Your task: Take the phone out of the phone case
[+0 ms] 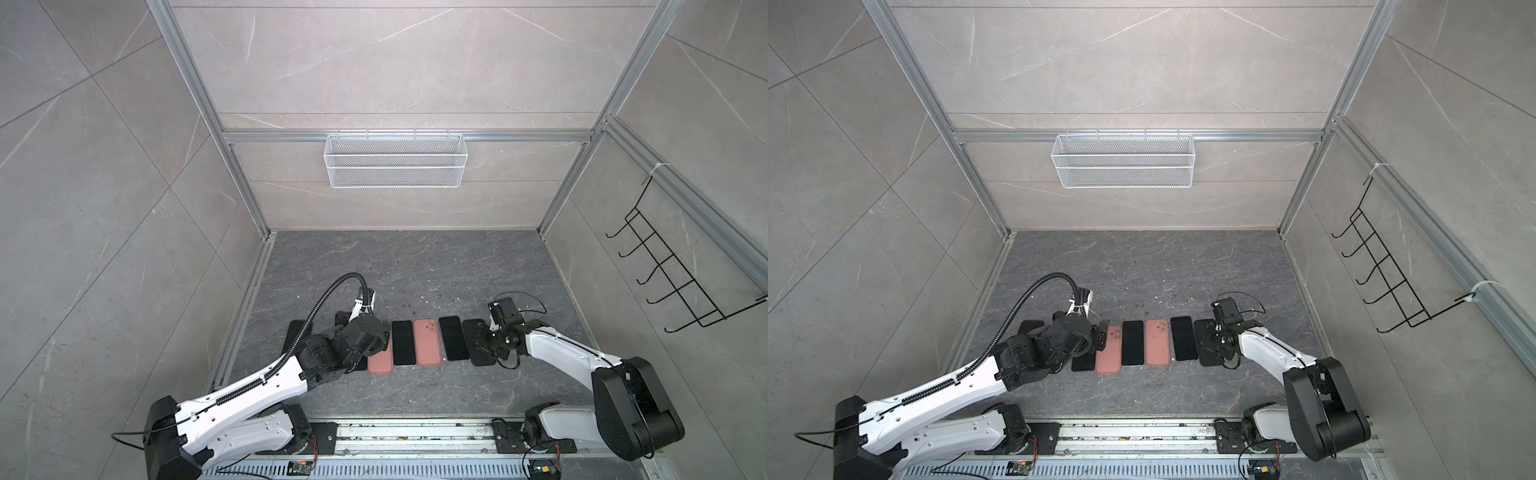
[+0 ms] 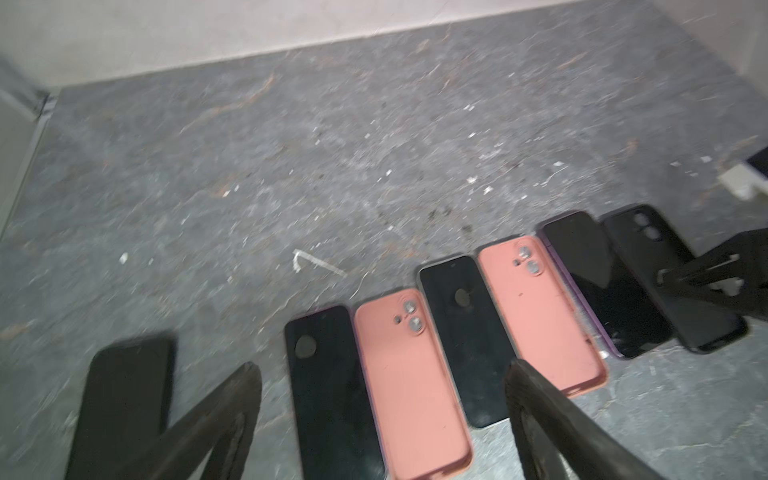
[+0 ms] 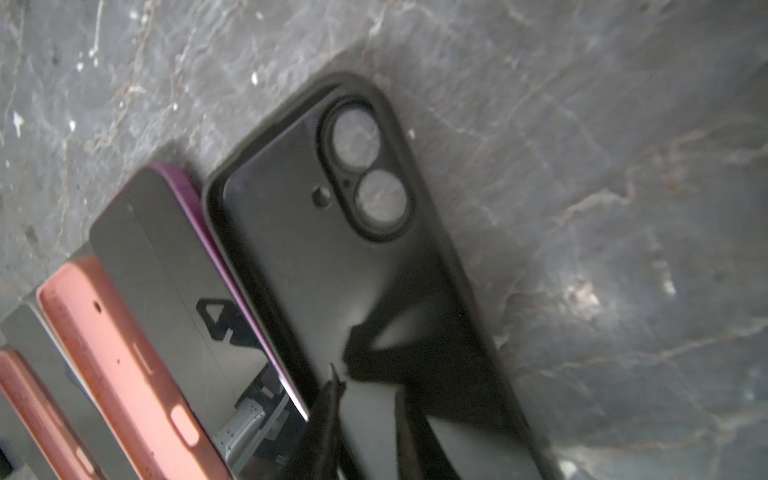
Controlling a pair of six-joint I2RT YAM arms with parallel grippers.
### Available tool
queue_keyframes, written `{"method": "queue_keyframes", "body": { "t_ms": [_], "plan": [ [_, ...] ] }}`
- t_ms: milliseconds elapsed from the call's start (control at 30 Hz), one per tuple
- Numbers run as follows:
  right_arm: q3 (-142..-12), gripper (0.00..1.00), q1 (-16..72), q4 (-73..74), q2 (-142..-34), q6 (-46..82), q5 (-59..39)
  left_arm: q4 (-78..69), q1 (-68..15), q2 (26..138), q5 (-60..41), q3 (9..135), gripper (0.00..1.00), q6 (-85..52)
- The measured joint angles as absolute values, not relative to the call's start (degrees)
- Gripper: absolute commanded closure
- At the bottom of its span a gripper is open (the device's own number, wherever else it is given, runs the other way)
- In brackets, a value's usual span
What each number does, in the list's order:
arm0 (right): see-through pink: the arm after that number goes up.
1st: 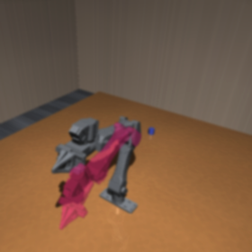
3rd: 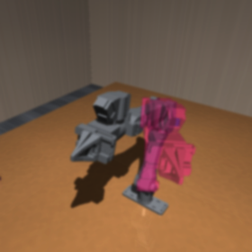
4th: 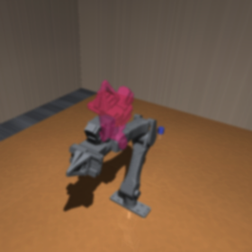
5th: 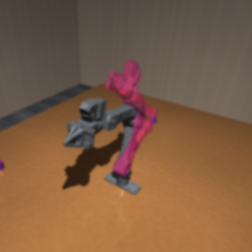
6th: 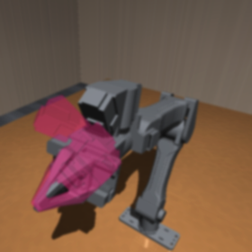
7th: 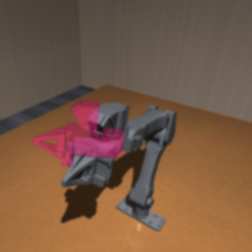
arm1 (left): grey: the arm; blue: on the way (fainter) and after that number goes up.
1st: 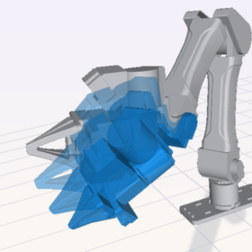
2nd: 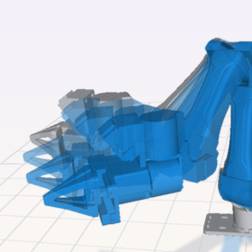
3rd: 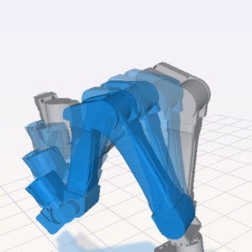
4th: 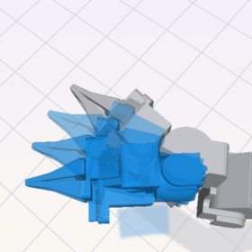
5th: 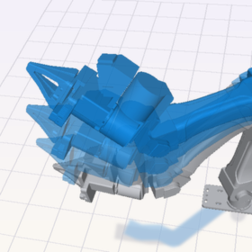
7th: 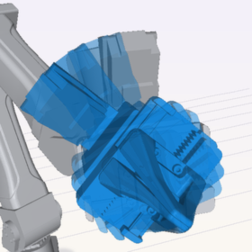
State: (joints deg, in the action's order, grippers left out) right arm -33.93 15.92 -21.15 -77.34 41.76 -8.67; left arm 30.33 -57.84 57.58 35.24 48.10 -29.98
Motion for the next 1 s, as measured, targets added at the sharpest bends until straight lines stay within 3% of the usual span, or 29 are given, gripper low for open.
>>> {"method": "queue_keyframes", "body": {
  "t_ms": [733,1000],
  "plan": [
    [-35.6,0.82,25.9,-9.8,-83.5,49.4,-7.3,41.5,-52.5,53.1,39.5,48.1,0.07,-40.0],
    [-35.0,0.80,30.0,-5.8,-84.5,54.5,-7.4,44.8,-46.1,54.7,38.3,48.1,0.07,-43.1]
  ]
}}
